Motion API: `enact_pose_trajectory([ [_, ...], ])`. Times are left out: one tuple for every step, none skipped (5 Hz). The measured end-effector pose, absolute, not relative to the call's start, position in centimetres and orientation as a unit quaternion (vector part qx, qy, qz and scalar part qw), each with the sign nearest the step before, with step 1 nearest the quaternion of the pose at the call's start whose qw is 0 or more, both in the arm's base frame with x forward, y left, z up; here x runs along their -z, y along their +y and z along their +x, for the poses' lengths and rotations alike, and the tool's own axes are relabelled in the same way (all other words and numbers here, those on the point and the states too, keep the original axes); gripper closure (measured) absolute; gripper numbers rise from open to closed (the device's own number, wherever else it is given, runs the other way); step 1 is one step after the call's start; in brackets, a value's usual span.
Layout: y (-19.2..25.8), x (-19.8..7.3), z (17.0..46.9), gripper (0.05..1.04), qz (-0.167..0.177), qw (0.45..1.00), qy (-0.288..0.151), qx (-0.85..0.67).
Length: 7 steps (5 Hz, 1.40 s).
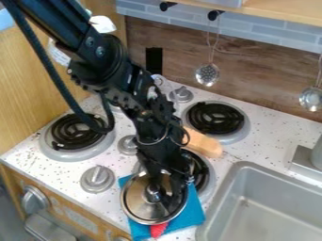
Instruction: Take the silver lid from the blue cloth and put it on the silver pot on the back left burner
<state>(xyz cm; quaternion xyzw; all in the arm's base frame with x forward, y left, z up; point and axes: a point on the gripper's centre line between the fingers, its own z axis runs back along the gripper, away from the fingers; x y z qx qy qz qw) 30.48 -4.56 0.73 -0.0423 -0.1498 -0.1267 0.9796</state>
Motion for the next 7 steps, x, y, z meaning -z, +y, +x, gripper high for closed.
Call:
enact_pose_trajectory([
  [-4.7,-0.6,31.2,0.073,-0.044,0.979,-0.153,0.125],
  [-4.9,-0.6,31.1,0.073,-0.051,0.979,-0.149,0.128],
  [-4.8,-0.6,30.1,0.074,-0.052,0.980,-0.141,0.130],
  [-4.8,-0.8,28.6,0.074,-0.056,0.981,-0.130,0.135],
  [-4.8,-1.4,27.8,0.077,-0.058,0.979,-0.135,0.141],
  [-4.8,-1.2,27.5,0.116,-0.057,0.978,-0.132,0.148],
  [-4.7,-1.2,27.7,0.387,-0.054,0.975,-0.143,0.158],
])
